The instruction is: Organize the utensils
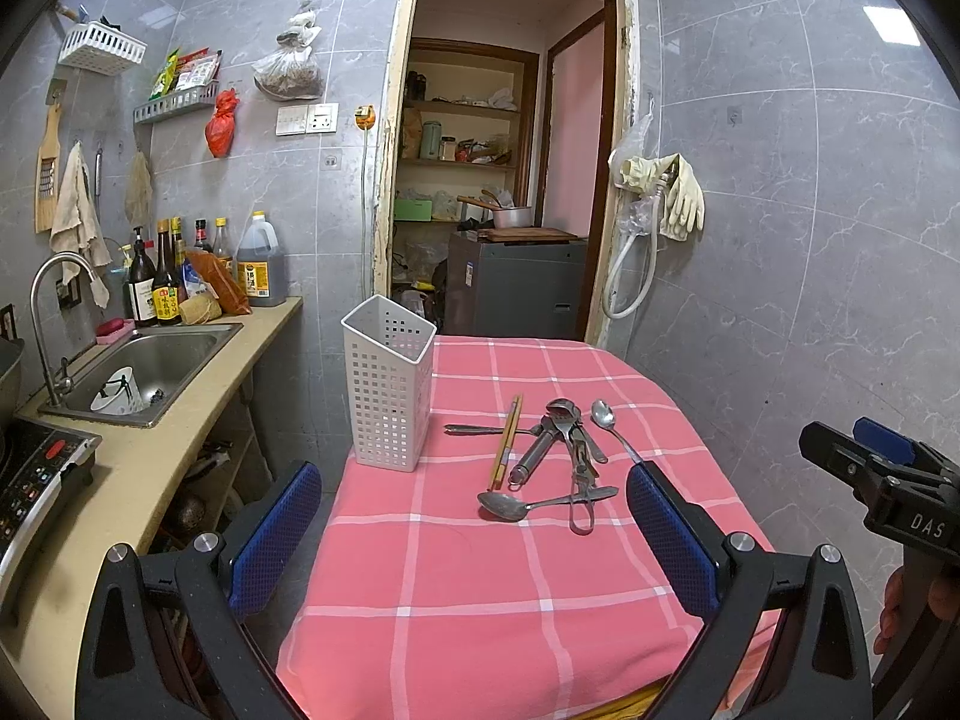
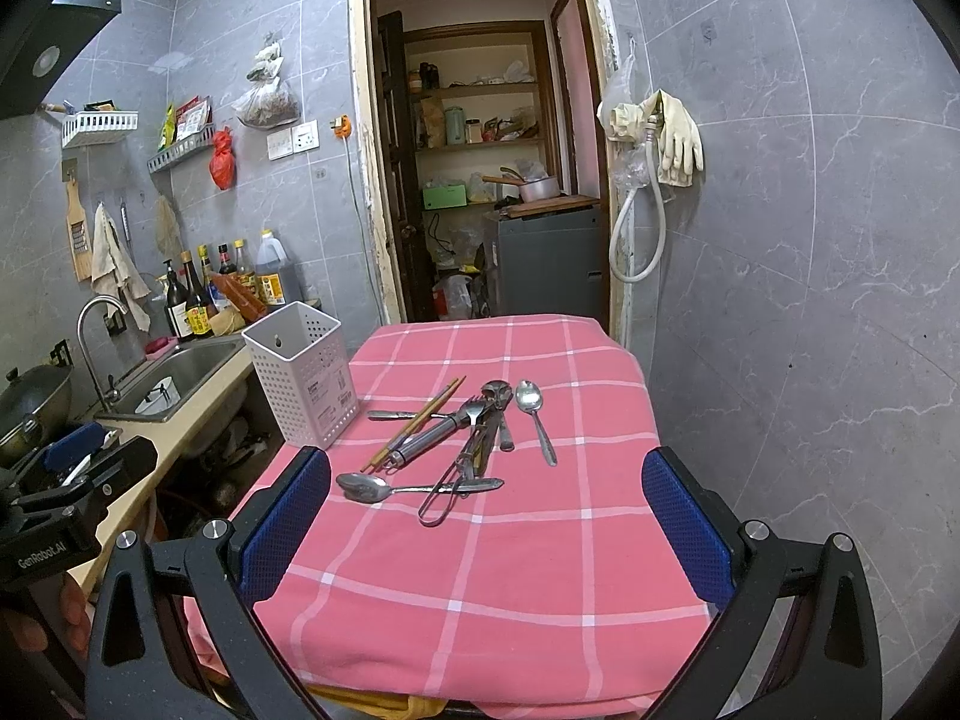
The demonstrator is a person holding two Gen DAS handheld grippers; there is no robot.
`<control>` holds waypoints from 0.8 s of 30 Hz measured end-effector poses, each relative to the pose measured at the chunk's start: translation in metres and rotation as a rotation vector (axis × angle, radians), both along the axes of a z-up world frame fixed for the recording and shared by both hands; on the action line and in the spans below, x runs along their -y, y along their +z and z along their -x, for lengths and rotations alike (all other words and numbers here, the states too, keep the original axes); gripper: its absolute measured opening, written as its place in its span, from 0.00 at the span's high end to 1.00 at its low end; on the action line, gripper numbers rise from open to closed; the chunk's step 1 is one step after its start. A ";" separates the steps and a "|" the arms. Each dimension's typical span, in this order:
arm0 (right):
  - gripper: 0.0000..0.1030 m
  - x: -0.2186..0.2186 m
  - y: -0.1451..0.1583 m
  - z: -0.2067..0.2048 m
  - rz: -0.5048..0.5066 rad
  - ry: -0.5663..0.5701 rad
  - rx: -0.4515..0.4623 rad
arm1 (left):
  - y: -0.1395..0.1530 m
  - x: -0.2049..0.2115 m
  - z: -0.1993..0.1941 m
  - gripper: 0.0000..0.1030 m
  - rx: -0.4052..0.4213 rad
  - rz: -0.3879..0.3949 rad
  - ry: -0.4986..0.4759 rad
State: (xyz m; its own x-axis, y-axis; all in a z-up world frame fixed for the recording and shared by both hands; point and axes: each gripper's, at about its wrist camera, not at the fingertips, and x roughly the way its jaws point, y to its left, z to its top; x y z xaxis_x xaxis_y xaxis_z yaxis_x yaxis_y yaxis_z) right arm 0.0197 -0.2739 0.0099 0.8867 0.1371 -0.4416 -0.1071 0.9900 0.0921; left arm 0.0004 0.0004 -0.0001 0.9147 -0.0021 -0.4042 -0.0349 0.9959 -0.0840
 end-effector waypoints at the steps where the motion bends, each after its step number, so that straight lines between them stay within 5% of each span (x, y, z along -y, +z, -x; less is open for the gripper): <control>1: 0.01 0.000 0.000 0.000 0.000 0.000 0.000 | 0.000 0.000 0.000 0.01 0.000 0.000 0.000; 24: 0.01 -0.006 0.005 0.001 0.000 0.000 0.003 | 0.000 0.000 0.000 0.01 -0.001 0.001 0.000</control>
State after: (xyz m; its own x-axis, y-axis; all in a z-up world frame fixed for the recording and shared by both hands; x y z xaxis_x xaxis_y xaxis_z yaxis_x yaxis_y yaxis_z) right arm 0.0189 -0.2674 0.0148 0.8878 0.1375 -0.4393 -0.1078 0.9899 0.0920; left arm 0.0005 0.0005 -0.0001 0.9143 -0.0027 -0.4049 -0.0348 0.9957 -0.0853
